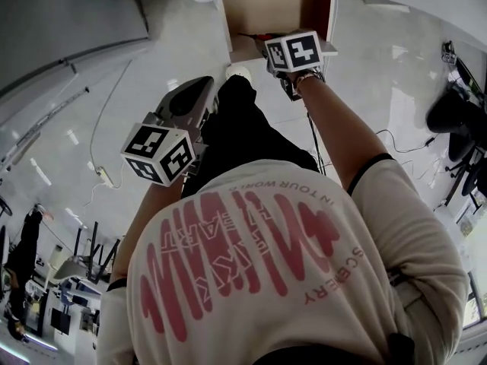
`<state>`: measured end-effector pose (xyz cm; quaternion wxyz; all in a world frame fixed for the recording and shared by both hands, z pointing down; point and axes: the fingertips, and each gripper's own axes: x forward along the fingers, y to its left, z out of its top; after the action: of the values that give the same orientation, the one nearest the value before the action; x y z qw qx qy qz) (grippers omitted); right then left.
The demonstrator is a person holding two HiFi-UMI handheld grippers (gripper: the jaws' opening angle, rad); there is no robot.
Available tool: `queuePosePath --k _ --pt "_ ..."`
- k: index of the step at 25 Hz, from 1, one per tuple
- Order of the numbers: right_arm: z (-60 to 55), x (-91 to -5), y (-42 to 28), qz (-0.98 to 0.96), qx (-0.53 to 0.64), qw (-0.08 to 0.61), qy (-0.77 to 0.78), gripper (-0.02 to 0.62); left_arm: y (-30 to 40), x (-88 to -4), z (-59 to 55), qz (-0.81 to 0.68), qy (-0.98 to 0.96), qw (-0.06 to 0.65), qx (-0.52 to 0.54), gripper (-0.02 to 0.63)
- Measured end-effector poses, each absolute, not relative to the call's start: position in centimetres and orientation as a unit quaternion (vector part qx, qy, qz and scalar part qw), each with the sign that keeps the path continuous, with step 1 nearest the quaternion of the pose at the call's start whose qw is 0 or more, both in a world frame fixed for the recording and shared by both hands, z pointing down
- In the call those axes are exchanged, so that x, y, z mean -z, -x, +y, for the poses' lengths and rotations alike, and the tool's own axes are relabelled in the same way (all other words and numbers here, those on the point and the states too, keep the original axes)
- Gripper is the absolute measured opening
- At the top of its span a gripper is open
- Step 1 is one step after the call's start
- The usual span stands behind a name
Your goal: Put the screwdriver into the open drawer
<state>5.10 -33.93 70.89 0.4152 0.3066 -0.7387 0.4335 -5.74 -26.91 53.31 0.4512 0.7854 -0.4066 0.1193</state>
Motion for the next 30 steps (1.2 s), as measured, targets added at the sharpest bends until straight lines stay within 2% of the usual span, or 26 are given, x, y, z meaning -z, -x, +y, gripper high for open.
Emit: queuePosePath --k 8,16,30 --pt "-33.8 -73.4 -4.9 -0.744 -0.391 0.479 -0.254 0.123 7.9 -54.4 -26.4 -0.452 -0.754 0.460 -0.124 0.004" --pt "-34.6 -74.4 -4.7 -0.716 -0.416 0.516 -0.219 0.123 9.8 -55.1 -27.0 -0.477 -0.735 0.467 -0.118 0.003" --pt "-35.3 -75.8 -7.2 -0.725 -0.364 0.564 -0.155 0.129 9.7 -54.7 -28.4 -0.488 -0.729 0.465 -0.115 0.004"
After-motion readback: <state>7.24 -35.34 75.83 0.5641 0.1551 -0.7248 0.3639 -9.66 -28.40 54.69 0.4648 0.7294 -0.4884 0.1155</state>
